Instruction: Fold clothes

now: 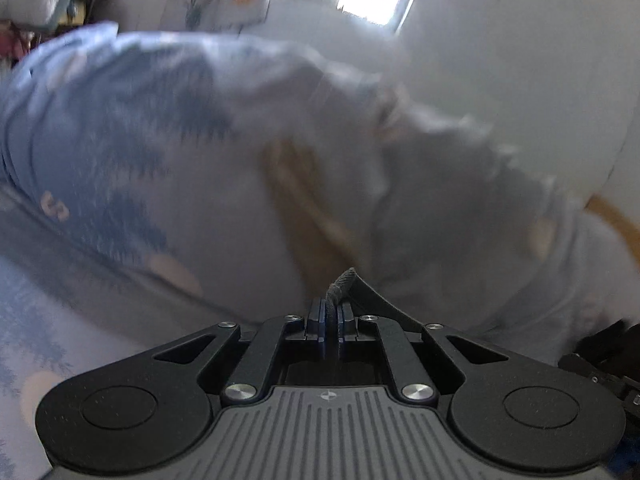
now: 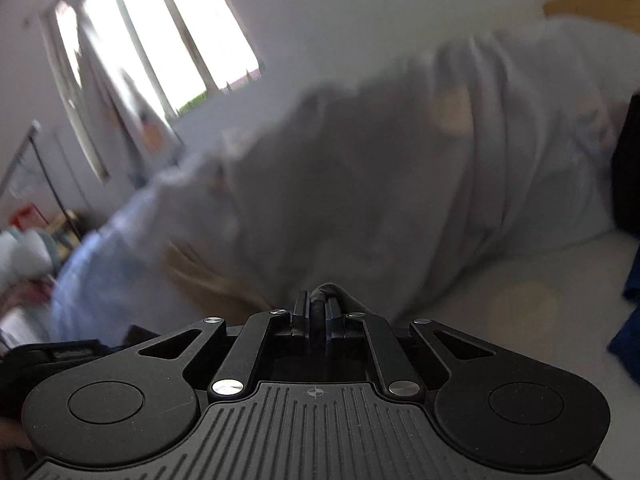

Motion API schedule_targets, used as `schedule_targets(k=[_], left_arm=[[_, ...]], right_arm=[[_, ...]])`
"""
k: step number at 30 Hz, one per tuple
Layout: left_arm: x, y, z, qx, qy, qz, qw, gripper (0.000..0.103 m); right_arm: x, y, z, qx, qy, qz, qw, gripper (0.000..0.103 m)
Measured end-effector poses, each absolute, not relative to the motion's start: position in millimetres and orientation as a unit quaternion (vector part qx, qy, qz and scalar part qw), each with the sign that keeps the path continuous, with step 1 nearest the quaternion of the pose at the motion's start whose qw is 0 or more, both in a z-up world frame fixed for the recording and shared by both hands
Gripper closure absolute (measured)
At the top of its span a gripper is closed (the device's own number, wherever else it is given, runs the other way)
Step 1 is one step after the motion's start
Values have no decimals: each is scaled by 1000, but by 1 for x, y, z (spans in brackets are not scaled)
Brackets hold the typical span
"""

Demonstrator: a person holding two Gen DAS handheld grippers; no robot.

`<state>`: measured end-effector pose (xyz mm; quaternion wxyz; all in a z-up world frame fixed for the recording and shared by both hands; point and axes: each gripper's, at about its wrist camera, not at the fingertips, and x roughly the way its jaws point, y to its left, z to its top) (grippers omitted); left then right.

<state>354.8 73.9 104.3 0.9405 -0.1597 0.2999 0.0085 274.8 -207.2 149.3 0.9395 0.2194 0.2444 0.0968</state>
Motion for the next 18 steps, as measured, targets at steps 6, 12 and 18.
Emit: schedule_targets(k=[6, 12, 18], left_arm=[[374, 93, 39, -146, 326, 32, 933, 94], [364, 114, 4, -144, 339, 45, 929, 93], [333, 135, -2, -158, 327, 55, 930, 84]], right_arm=[[337, -200, 70, 258, 305, 94, 912, 93], [373, -173, 30, 239, 328, 101, 908, 89], [355, -179, 33, 269, 248, 81, 927, 18]])
